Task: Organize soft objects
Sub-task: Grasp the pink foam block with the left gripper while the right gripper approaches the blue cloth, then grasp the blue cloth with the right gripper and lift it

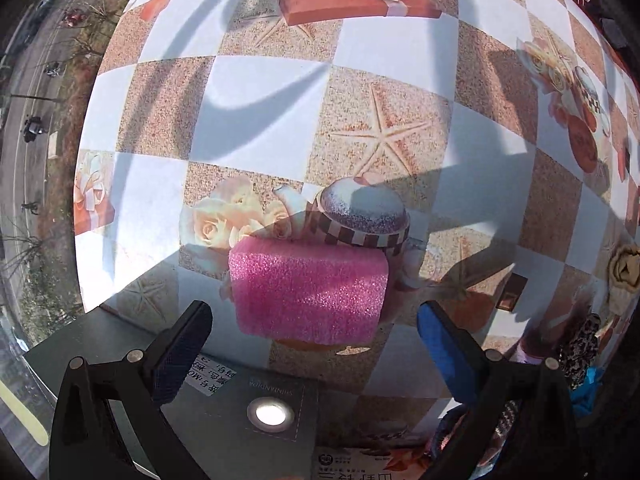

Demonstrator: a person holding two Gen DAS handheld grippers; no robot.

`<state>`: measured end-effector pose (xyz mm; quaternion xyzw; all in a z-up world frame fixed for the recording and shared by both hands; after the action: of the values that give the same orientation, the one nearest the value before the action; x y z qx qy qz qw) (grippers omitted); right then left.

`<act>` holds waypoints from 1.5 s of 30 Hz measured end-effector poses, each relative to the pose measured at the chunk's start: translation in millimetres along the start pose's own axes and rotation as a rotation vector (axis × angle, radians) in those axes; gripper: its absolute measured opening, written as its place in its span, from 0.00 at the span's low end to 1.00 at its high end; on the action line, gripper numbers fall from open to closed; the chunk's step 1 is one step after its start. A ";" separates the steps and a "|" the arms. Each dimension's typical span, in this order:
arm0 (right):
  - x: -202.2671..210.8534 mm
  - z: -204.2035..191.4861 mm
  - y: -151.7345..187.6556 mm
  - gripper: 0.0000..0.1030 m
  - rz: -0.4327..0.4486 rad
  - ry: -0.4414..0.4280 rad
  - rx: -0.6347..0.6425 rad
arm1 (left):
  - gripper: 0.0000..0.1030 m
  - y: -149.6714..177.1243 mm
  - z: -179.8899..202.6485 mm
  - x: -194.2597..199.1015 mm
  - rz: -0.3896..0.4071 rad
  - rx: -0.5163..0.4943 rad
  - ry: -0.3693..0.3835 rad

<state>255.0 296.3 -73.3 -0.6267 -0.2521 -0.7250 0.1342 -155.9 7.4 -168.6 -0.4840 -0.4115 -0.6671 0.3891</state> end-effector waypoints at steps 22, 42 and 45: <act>-71.4 44.5 -64.6 1.00 -0.058 -0.036 -0.262 | 0.85 3.7 38.1 -40.1 -0.119 -0.084 -0.074; -73.2 15.5 -35.3 0.37 0.010 0.072 -0.056 | 0.70 34.3 96.5 17.3 0.044 -0.223 -0.119; -64.9 21.7 -32.7 0.37 0.026 0.031 -0.072 | 0.70 46.6 116.2 33.3 0.083 -0.273 -0.115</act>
<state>268.2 327.4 -141.2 -0.6230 -0.2156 -0.7414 0.1251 -83.0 94.2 -105.9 -0.5865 -0.3184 -0.6712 0.3226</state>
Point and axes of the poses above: each gripper's, at about its wrist camera, not at the fingertips, and x roughly against the way its jaws point, z to its right, y to its underside, the point moved 1 cm from there along -x, roughly the way its jaws point, and after that the axes turned 14 degrees about y, right-handed, at the moved point
